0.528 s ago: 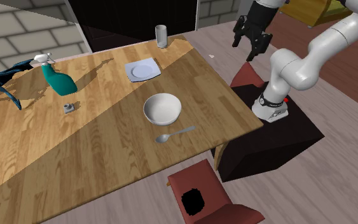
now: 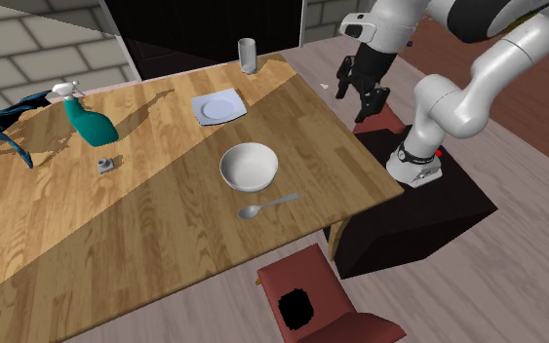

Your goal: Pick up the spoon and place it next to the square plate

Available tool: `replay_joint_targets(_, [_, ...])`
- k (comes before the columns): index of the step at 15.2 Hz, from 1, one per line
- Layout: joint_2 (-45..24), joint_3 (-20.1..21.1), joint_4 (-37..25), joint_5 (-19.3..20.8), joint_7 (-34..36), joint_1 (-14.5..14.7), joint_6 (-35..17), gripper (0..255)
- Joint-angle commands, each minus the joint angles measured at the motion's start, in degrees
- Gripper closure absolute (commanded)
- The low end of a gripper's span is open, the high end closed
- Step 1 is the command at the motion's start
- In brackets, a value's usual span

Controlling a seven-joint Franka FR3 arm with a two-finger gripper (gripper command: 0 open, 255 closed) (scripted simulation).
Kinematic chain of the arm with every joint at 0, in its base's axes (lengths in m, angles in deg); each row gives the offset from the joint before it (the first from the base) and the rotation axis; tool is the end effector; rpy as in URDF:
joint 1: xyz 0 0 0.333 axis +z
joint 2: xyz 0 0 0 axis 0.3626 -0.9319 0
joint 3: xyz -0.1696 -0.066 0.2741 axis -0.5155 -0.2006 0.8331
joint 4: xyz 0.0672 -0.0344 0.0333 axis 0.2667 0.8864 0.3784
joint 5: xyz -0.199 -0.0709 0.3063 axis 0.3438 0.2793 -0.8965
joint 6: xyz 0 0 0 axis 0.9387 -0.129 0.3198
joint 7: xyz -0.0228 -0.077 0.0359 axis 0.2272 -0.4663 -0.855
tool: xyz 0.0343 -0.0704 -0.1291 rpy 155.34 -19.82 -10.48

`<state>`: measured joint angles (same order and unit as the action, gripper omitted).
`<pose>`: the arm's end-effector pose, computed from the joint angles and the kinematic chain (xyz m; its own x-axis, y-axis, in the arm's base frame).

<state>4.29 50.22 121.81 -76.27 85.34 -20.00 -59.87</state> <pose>0.3385 0.0600 0.5539 0.9763 0.1567 0.1491 0.1492 -0.9870 0.0603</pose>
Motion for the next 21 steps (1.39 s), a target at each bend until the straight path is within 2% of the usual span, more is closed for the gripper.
replay_joint_targets(1, [-3.3,1.0,0.1,0.3,0.8,-0.1,-3.5,0])
replay_joint_targets(11, [-21.9,6.3,-2.4,4.7,6.3,-1.2,-19.2,0])
replay_joint_targets(21, [-44.0,9.0,-12.9,15.8,15.5,-1.1,-28.7,0])
